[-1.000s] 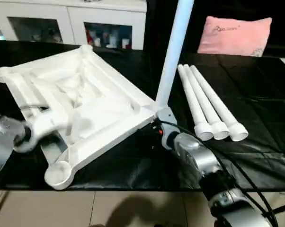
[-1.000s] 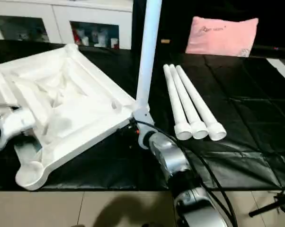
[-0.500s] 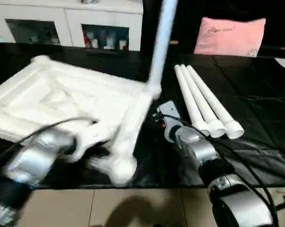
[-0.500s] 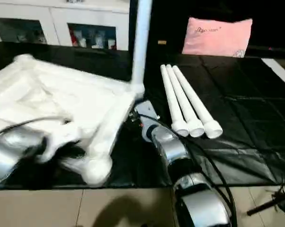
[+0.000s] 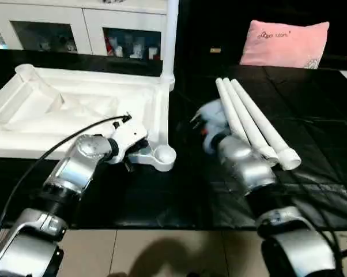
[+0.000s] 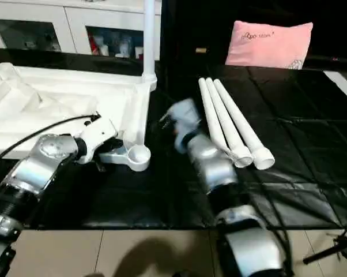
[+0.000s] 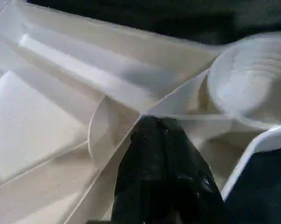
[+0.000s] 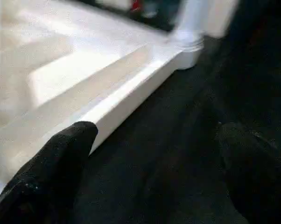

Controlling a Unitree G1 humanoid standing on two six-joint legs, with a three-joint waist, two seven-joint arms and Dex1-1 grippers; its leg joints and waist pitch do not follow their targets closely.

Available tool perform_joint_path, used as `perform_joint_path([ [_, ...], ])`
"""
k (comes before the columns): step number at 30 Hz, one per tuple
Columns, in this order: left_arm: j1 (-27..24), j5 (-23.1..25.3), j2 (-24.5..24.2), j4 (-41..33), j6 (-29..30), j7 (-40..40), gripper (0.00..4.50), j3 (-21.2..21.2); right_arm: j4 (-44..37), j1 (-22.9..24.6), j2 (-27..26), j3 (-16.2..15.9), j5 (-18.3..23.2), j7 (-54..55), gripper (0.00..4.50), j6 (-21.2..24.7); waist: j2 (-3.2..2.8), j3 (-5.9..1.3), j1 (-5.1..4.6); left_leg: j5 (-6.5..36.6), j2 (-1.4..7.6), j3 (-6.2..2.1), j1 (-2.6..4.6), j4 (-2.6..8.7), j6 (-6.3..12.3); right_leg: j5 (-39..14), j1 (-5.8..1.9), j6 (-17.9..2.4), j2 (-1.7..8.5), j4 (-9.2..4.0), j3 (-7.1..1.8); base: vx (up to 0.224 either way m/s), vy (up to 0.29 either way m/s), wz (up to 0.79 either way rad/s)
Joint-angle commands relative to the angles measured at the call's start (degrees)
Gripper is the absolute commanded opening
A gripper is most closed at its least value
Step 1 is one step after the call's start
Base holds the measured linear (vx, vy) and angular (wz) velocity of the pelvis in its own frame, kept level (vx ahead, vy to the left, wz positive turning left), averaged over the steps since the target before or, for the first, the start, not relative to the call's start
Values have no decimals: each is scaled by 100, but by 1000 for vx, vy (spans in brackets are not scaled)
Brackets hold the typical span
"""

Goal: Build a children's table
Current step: Rotate table base, then pick table leg

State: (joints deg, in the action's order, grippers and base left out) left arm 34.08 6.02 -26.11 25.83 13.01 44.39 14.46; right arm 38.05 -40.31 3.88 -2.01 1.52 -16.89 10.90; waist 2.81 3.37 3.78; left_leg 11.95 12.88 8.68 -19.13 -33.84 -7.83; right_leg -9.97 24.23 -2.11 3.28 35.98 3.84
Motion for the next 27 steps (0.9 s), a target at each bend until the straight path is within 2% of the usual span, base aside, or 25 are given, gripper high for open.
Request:
perform_joint_path([
  [1,-40,-314,43,-341,-41,178,1,-129,-194,-11,163,117,-79,192,450,360,-155,-443,25,271,-72,106,-51,347,-81,152,-449,-1214,308,-284,-285,0,0,0],
  [3,-86,-461,67,-497,26,145,1,-237,-241,-102,279,37,-174,144,450,779,-153,-430,22,438,-69,110,-59,357,-96,-83,-454,-1200,311,-305,-284,0,0,0],
  [4,-130,-599,68,-669,137,186,1,-335,-191,-232,364,13,-298,273,450,1117,-117,-423,10,506,-70,110,-60,363,-116,-251,-463,-1184,309,-315,-285,0,0,0],
  [5,-174,-738,75,-835,297,244,1,-448,-168,-337,435,23,-375,381,450,1399,-126,-420,9,520,-72,105,-65,364,-119,-321,-467,-1182,317,-315,-285,0,0,0],
  [6,-201,-827,78,-937,402,287,20,-520,-158,-400,476,38,-422,463,450,1562,-117,-413,-1,539,-61,102,-58,365,-166,-462,-460,-1157,324,-309,-287,0,0,0],
  [7,-236,-903,54,-1076,466,338,20,-572,-94,-493,514,109,-341,422,450,1693,-84,-406,-11,565,-65,109,-67,368,-153,-561,-458,-1116,320,-339,-285,0,0,0],
  [8,-254,-931,42,-1144,489,363,32,-596,-96,-526,531,155,-258,374,450,1776,-101,-402,-15,628,-68,110,-58,363,-160,-718,-444,-1052,321,-347,-286,0,0,0],
  [9,-300,-1046,-3,-1355,618,480,43,-629,17,-615,577,210,-186,350,450,1812,-57,-398,-25,644,-73,121,-60,358,-138,-814,-440,-990,318,-356,-288,0,0,0],
  [10,-300,-1046,-3,-1355,618,480,43,-629,17,-615,577,210,-186,350,450,1812,-69,-405,-23,616,-64,110,-68,360,-135,-816,-452,-981,334,-337,-289,0,0,0],
  [11,-362,-1178,-59,-1620,783,628,52,-654,136,-709,622,274,-123,392,450,1863,-81,-400,-25,579,-61,117,-61,355,-121,-811,-426,-964,330,-342,-287,0,0,0],
  [12,-428,-1302,-131,-1879,907,766,74,-633,268,-799,656,337,-93,470,450,1897,-55,-406,-38,525,-59,121,-70,354,-113,-745,-424,-994,327,-331,-285,0,0,0],
  [14,-497,-1431,-204,-2114,1026,899,81,-587,408,-887,679,415,-76,551,450,1948,-83,-411,-37,482,-52,121,-63,350,-116,-636,-415,-1051,330,-308,-282,0,0,0],
  [16,-551,-1511,-247,-2290,1174,979,88,-562,488,-957,691,486,-81,614,450,2084,-79,-412,-38,388,-70,130,-75,344,-93,-435,-424,-1082,299,-301,-281,0,0,0],
  [17,-586,-1533,-278,-2396,1260,1035,116,-520,650,-1042,713,558,-52,639,450,2170,-92,-416,-37,339,-76,130,-71,342,-89,-349,-425,-1096,293,-291,-278,0,0,0],
  [20,-608,-1546,-291,-2492,1345,1077,126,-478,901,-1166,748,652,5,663,450,2220,-92,-411,-38,435,-71,137,-65,343,-107,-431,-421,-1111,300,-295,-278,0,0,0],
  [21,-611,-1549,-284,-2515,1370,1076,147,-476,979,-1201,759,669,18,672,450,2218,-100,-408,-30,432,-75,139,-72,339,-111,-442,-426,-1089,300,-299,-279,0,0,0],
  [23,-616,-1560,-288,-2541,1401,1074,160,-475,1030,-1223,765,675,25,676,450,2200,-95,-414,-32,409,-79,138,-74,336,-107,-426,-434,-1071,298,-302,-278,0,0,0],
  [27,-643,-1646,-343,-2751,1654,1091,192,-426,1757,-1499,836,827,74,773,450,2017,-92,-416,-32,457,-85,142,-77,328,-120,-479,-433,-1127,298,-299,-274,0,0,0],
])
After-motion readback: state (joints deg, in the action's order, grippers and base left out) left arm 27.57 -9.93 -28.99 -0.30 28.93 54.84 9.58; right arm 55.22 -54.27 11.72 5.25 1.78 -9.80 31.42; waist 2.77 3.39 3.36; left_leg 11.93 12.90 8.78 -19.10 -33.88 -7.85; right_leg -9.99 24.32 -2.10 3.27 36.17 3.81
